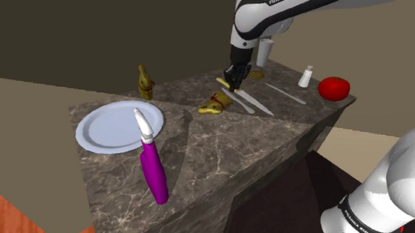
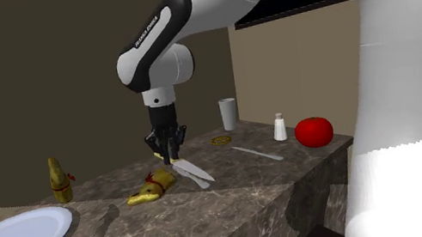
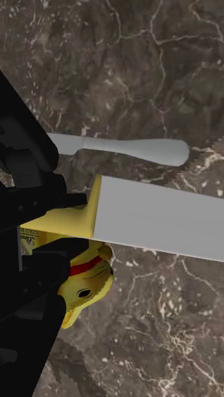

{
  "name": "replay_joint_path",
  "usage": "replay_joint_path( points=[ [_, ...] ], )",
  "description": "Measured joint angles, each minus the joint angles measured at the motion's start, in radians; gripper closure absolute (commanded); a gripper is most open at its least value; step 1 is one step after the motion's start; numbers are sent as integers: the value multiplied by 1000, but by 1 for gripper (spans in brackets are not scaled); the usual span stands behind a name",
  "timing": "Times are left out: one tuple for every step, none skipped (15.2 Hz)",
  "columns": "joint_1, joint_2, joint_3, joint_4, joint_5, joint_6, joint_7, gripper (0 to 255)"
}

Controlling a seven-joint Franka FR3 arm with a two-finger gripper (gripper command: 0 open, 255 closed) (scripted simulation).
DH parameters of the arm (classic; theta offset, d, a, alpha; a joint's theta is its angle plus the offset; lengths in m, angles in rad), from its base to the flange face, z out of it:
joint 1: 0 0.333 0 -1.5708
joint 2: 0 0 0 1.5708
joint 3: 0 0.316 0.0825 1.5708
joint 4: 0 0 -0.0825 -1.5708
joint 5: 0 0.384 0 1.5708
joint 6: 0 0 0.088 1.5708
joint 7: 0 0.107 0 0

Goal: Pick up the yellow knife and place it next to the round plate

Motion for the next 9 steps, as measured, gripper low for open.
replay_joint_path(
  points=[
    [14,-16,14,-22,-1,7,28,255],
    [27,-27,28,-34,-1,9,54,255],
    [39,-37,41,-48,-1,13,80,255],
    [47,-42,50,-50,0,11,97,255],
    [59,-43,63,-58,0,19,122,255],
    [70,-50,76,-58,1,12,145,255],
    [82,-61,89,-66,2,10,170,255],
    [95,-64,104,-69,3,11,197,255],
    [106,-63,116,-72,4,15,220,255]
  ],
)
